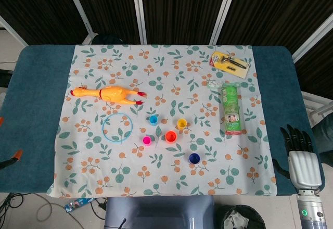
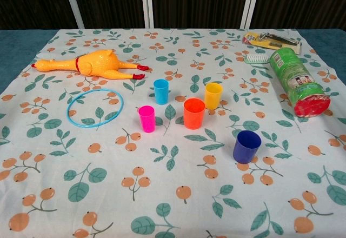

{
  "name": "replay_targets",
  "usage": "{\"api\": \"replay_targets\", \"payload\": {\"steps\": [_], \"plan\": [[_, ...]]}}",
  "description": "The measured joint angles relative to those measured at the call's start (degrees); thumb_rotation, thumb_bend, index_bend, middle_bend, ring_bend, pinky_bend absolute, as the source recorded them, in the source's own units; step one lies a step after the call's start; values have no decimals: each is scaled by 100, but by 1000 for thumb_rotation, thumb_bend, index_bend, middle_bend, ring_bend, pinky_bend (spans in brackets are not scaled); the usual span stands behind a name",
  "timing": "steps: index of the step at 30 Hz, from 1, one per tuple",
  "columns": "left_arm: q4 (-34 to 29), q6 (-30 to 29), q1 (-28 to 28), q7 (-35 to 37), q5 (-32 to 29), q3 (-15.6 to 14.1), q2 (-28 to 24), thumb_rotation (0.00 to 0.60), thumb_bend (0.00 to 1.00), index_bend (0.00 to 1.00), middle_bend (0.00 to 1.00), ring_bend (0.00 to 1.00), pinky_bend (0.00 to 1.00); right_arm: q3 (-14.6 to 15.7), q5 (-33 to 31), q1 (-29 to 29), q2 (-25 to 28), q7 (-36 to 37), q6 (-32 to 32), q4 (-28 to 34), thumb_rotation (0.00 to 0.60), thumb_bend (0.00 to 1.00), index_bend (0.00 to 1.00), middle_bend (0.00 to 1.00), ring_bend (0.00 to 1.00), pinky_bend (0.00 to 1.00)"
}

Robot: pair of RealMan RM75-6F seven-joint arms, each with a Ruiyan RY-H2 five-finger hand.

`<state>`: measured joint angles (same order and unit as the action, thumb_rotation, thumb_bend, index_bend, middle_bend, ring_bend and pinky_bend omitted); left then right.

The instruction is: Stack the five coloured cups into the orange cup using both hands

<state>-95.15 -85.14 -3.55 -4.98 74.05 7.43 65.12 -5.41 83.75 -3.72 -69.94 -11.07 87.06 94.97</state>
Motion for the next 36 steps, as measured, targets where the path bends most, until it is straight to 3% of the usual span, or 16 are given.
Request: {"api": "replay_targets", "payload": {"steps": [36], "plan": [[-50,-84,29,26,196,-70,10,600,166,72,35,0,0,126,61,-75,171,406,-302,32,600,336,8,0,0,19]]}}
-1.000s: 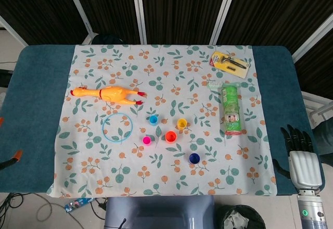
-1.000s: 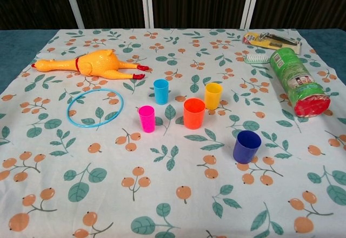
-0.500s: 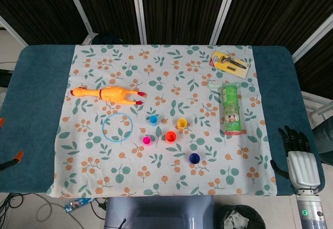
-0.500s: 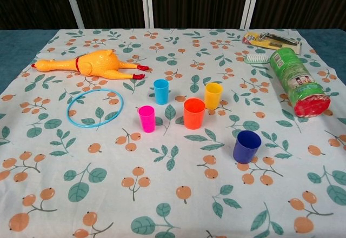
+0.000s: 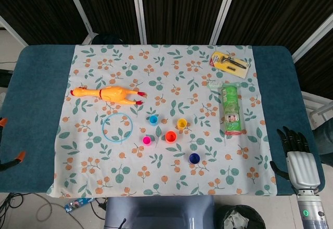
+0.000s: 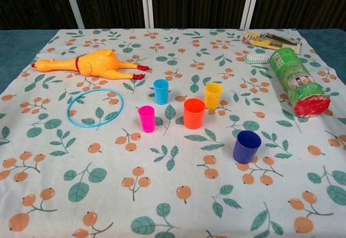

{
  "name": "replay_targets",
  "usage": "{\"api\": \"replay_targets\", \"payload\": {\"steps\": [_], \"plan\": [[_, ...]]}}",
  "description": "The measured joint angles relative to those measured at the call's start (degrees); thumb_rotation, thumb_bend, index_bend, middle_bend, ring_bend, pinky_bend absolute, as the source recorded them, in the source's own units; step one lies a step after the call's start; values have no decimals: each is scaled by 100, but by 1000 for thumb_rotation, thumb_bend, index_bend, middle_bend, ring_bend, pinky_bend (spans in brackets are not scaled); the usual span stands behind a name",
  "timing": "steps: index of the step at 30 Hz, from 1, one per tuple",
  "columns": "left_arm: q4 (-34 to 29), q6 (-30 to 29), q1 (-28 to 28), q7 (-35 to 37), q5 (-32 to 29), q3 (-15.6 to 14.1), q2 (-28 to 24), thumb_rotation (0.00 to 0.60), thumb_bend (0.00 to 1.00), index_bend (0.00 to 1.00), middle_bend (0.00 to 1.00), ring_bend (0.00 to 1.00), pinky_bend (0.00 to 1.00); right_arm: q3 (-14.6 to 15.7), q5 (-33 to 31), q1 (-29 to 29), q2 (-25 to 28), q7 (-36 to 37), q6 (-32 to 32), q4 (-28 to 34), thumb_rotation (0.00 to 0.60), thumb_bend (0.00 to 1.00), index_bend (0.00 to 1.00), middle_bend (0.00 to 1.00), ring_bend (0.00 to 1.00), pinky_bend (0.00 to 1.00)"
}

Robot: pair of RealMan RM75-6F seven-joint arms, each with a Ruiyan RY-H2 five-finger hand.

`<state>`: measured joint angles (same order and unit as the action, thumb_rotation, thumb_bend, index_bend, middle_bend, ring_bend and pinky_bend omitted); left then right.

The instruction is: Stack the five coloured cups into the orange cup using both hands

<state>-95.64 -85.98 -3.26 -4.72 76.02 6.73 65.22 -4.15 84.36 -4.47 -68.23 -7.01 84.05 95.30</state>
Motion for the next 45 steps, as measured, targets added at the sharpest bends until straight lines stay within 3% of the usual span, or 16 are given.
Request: {"api": "replay_targets", "payload": {"steps": [6,15,27,35,45], "plan": [[-4,9,-7,-31,5,-7,6,600,166,72,35,0,0,199,297,-86,114,176,-253,149,600,336,55,0,0,11],[-17,4,6,-54,-98,30,3,600,167,72,35,0,0,440,1421,-712,142,482,-830,293,600,336,77,0,0,11],[-18,43,2,-25,-188,66,-18,600,166,72,35,0,0,272,1278,-1539,-388,298,-1998,667,600,336,133,0,0,11],[-21,57,-2,-26,-219,77,-20,600,166,72,35,0,0,173,1160,-1765,-907,263,-2161,378,600,336,176,0,0,11],[-38,84,-11,-73,-238,68,-16,600,166,72,34,0,0,129,936,-1919,-1168,188,-2302,165,600,336,254,0,0,11]]}}
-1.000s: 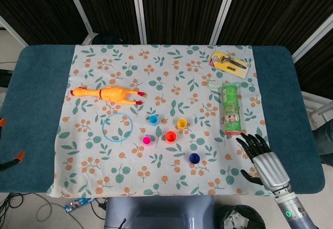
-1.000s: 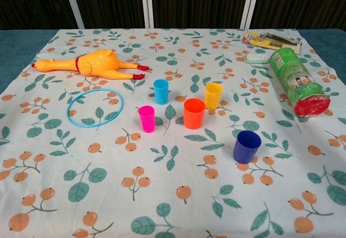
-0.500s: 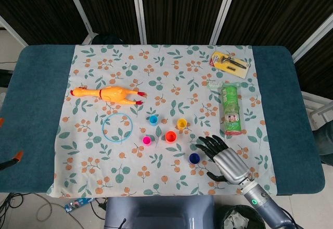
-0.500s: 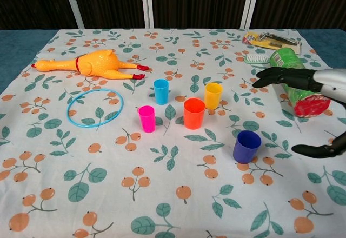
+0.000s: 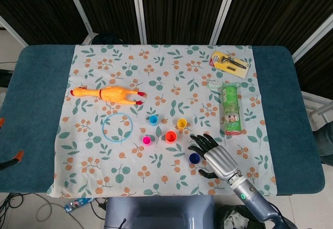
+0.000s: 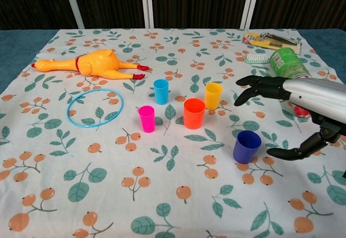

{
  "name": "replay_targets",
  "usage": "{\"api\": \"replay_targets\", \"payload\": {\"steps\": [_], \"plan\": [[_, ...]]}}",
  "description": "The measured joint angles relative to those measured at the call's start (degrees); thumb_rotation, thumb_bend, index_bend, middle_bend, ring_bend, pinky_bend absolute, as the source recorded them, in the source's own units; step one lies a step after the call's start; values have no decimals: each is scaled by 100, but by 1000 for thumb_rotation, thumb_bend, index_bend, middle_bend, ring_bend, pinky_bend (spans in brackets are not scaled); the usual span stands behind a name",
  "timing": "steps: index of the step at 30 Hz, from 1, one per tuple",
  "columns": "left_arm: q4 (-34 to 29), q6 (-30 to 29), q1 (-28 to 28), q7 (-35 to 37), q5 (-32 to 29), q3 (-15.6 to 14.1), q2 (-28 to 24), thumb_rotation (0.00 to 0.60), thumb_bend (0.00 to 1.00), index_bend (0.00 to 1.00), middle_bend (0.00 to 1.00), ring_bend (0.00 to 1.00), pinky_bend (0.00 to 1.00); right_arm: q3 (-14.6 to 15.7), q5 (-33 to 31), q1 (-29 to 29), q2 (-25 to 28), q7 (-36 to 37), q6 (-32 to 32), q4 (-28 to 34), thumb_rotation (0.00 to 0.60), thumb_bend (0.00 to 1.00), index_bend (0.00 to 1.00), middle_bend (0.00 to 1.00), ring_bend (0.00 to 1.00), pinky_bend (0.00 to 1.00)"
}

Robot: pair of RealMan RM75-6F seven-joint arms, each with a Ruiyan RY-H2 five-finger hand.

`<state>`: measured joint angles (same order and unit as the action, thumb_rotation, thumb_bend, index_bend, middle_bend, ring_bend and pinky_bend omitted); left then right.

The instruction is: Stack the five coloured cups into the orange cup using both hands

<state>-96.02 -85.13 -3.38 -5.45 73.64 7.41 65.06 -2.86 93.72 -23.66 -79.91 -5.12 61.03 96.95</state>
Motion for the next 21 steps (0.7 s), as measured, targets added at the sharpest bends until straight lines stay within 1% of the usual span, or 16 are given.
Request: {"api": "replay_targets", "payload": {"steps": [7,21], "plan": [[-32,-5,13,-34,-62,13,-20,600,166,72,33,0,0,13,-223,-55,-90,-61,-132,-179,600,336,286,0,0,11],[-52,-2,7,-79,-84,17,-10,600,167,72,33,0,0,50,-391,-114,-371,-121,-116,-551,600,336,310,0,0,22]]}}
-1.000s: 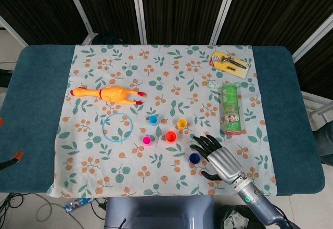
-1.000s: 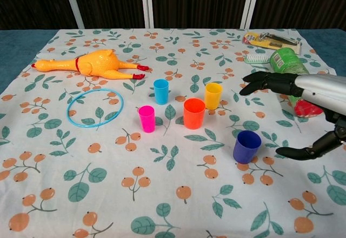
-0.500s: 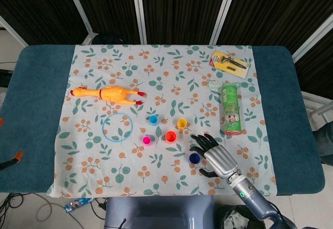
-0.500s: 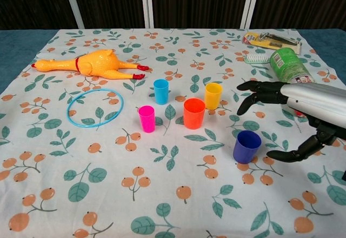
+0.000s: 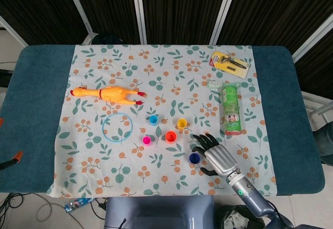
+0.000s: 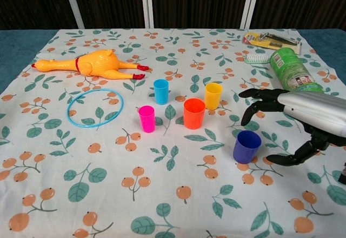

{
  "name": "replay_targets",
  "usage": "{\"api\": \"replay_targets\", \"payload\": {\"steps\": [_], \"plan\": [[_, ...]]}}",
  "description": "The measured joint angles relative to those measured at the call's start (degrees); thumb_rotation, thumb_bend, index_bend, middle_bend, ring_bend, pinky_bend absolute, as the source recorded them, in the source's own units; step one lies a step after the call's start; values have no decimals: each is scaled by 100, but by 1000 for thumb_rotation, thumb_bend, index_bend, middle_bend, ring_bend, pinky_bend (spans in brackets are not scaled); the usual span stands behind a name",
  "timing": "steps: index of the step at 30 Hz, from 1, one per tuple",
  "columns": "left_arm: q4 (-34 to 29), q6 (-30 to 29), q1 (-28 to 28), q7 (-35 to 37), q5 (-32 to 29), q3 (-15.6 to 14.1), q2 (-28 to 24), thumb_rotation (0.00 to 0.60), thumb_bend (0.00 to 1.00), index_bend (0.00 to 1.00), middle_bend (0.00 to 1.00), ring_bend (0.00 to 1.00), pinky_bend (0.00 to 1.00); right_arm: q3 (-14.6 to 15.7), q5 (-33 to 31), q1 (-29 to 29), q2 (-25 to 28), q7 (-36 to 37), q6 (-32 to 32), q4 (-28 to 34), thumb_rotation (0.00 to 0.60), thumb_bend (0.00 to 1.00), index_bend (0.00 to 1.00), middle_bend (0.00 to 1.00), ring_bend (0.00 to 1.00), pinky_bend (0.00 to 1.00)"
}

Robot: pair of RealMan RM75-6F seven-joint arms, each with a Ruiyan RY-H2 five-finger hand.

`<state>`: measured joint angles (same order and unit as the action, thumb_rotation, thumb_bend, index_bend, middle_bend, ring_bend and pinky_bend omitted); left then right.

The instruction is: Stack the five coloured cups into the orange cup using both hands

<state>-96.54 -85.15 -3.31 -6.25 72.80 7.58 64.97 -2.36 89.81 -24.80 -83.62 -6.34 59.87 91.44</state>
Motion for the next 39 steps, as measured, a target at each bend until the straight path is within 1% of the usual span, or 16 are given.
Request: {"api": "replay_targets", "payload": {"steps": [6,24,32,39], "plan": [[2,22,-7,-5,-34,9,-4,600,167,72,33,0,0,-5,-80,-49,-86,-14,-31,-68,600,336,321,0,0,22],[-14,72,-24,-59,-48,-12,-12,600,166,72,32,0,0,-60,-340,-201,-228,-77,-147,-148,600,336,413,0,0,22],[-47,109,-35,-100,-78,-21,-32,600,166,72,32,0,0,-80,-415,-274,-226,-103,-207,-127,600,336,474,0,0,25],[-64,118,-32,-100,-89,-26,-51,600,166,72,32,0,0,-97,-449,-311,-181,-121,-205,-28,600,336,487,0,0,25]]}}
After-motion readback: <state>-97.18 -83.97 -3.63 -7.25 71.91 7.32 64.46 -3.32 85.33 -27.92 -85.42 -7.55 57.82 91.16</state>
